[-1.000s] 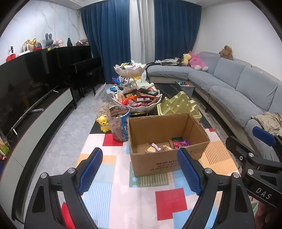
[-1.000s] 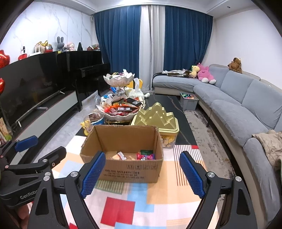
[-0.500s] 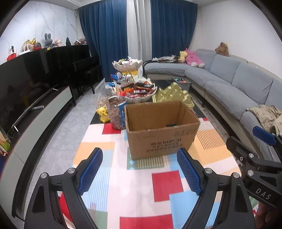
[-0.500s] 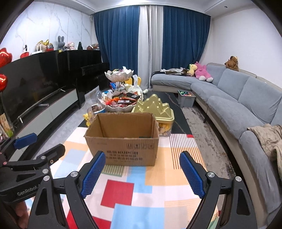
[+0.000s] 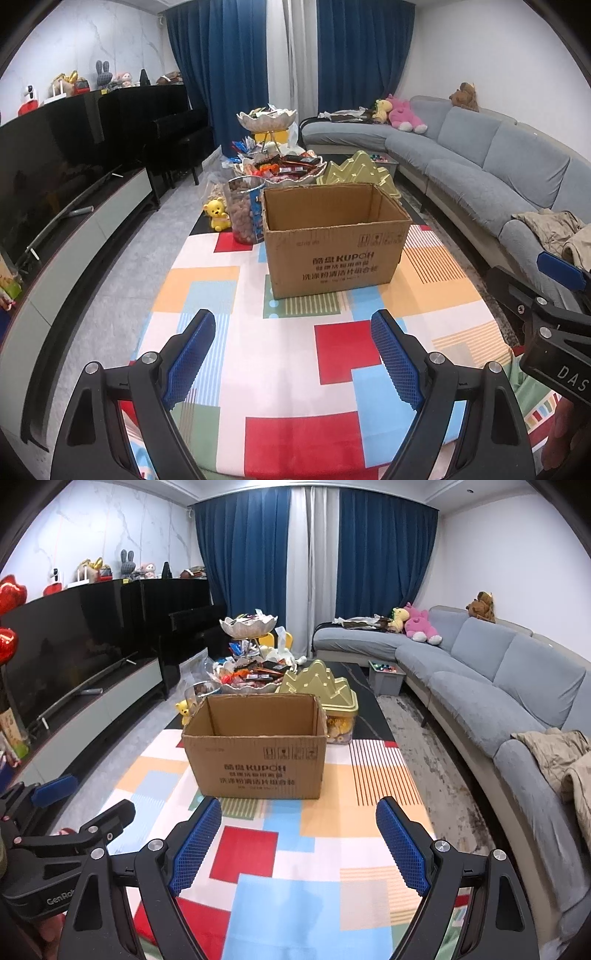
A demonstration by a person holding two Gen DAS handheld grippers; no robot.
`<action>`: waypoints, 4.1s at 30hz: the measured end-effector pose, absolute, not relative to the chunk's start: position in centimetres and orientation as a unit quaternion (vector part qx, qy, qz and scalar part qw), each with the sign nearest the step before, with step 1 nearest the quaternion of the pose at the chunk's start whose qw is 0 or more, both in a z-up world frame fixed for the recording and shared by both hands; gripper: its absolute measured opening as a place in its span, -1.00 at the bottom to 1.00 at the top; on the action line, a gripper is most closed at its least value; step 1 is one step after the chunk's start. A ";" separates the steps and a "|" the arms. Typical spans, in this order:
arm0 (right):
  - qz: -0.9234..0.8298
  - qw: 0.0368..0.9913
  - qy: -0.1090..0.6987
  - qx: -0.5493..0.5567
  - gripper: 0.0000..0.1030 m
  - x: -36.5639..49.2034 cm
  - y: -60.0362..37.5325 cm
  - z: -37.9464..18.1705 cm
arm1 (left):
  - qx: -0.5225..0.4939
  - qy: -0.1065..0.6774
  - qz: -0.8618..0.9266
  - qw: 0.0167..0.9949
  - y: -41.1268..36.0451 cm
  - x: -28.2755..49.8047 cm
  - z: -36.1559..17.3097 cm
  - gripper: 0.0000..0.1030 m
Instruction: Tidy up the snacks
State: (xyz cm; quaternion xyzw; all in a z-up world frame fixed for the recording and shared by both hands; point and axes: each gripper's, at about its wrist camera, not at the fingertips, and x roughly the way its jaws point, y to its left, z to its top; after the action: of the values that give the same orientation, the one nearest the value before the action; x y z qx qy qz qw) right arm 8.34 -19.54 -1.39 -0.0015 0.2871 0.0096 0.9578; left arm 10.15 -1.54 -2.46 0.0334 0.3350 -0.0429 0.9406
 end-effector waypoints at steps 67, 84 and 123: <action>0.001 0.965 0.264 0.000 0.68 -2.1 -20.4 -1.1 | 0.015 0.293 -0.009 0.956 0.2 -0.3 -1.8 0.76; 0.001 0.964 0.265 0.002 0.68 -1.9 -20.5 -1.1 | 0.015 0.294 -0.010 0.956 0.1 -0.3 -1.8 0.79; 0.001 0.964 0.267 0.005 0.68 -1.7 -20.4 -1.3 | 0.010 0.302 -0.014 0.953 -0.4 0.0 -2.1 0.90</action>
State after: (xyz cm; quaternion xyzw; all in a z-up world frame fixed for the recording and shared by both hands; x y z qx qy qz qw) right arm -1.69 -20.44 -1.30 0.0052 0.2674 0.0009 0.9636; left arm -0.05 -0.43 -2.10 0.0099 0.3022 -0.0143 0.9531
